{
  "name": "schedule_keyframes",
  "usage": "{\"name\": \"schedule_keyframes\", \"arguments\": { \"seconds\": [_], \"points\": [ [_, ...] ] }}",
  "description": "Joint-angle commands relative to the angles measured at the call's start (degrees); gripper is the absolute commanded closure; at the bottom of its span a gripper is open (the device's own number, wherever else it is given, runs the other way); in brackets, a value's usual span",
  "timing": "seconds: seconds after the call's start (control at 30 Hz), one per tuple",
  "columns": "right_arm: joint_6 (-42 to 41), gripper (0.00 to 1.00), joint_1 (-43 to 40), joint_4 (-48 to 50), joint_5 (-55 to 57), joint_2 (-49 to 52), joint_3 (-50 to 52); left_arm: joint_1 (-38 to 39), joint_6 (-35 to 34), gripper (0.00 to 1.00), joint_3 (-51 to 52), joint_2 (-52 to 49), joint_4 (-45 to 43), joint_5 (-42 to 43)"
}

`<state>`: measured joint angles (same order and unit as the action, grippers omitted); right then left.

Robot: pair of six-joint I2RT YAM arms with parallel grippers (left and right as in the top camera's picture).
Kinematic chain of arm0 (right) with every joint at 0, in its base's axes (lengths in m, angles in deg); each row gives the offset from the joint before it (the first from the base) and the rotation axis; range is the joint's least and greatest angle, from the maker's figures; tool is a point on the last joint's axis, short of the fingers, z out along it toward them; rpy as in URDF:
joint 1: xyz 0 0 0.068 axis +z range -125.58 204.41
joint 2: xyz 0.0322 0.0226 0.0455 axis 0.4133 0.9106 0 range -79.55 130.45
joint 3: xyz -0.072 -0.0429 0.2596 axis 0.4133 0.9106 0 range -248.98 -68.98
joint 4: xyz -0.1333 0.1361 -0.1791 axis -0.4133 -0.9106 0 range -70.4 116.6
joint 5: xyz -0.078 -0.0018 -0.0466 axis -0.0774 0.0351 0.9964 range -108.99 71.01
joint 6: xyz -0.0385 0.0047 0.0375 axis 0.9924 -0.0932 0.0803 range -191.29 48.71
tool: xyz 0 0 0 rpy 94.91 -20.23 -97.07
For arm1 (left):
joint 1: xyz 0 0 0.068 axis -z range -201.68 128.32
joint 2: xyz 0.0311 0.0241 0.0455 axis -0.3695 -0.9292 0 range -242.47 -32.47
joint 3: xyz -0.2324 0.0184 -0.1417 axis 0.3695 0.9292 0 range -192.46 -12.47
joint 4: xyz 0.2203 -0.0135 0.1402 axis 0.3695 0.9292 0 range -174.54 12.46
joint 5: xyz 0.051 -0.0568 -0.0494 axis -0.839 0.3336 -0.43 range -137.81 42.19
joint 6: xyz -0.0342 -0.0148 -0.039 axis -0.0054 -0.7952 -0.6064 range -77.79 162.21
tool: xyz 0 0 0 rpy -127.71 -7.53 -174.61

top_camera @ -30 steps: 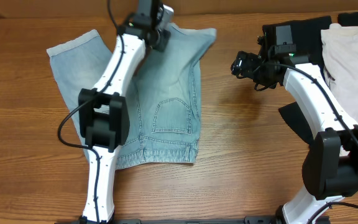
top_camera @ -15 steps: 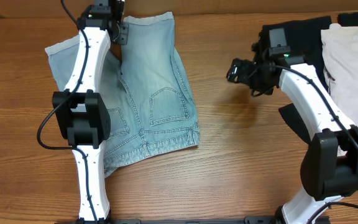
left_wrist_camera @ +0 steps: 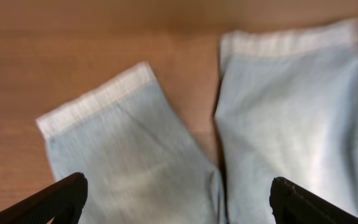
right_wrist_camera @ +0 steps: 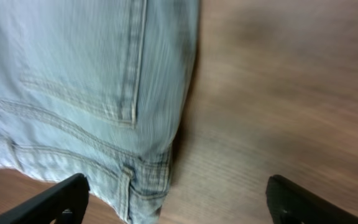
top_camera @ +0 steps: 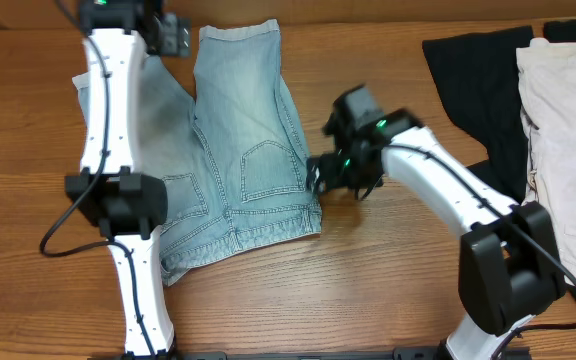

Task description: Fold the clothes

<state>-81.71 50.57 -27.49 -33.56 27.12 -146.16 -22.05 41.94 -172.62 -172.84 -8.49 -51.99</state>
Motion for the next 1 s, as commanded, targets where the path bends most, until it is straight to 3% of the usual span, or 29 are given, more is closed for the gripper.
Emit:
{"name": "schedule_keyframes", "arguments": {
  "seconds": [0.0,0.13,0.33,0.5,0.53,0.57,0.6,0.8,0.97],
  "points": [
    [-0.22,0.18,0.72,1.79,0.42,0.2,4.42,-0.02,0.98,0.04,-7.48,4.35,2.29,5.66],
    [0.68,0.26,2.45,2.64,-2.34,0.2,6.54,0.11,0.92,0.04,-9.62,4.96,3.52,5.73],
    [1.95,0.2,7.52,6.12,-5.46,0.2,7.1,0.37,0.9,0.05,-9.51,4.94,6.1,5.7],
    [1.9,0.53,9.42,4.98,-3.5,0.2,7.23,0.37,0.92,0.07,-9.4,4.94,7.15,5.73],
    [1.88,0.65,9.42,4.79,-3.5,0.2,7.52,0.37,0.92,0.09,-9.4,4.94,7.15,5.75],
    [1.6,0.89,9.29,4.61,-3.34,0.2,7.89,0.39,0.92,0.09,-9.4,4.94,7.15,5.75],
    [0.37,0.96,8.94,4.59,-2.23,0.2,8.02,0.46,0.92,0.09,-9.4,4.94,7.15,5.75],
    [-4.87,0.96,2.08,4.46,2.97,0.17,7.69,0.72,0.92,0.1,-9.4,4.85,6.8,5.84],
    [-6.49,0.96,-13.35,6.64,2.93,0.17,6.21,1.42,2.86,0.1,-8.57,4.74,5.51,11.58]
  ]
}}
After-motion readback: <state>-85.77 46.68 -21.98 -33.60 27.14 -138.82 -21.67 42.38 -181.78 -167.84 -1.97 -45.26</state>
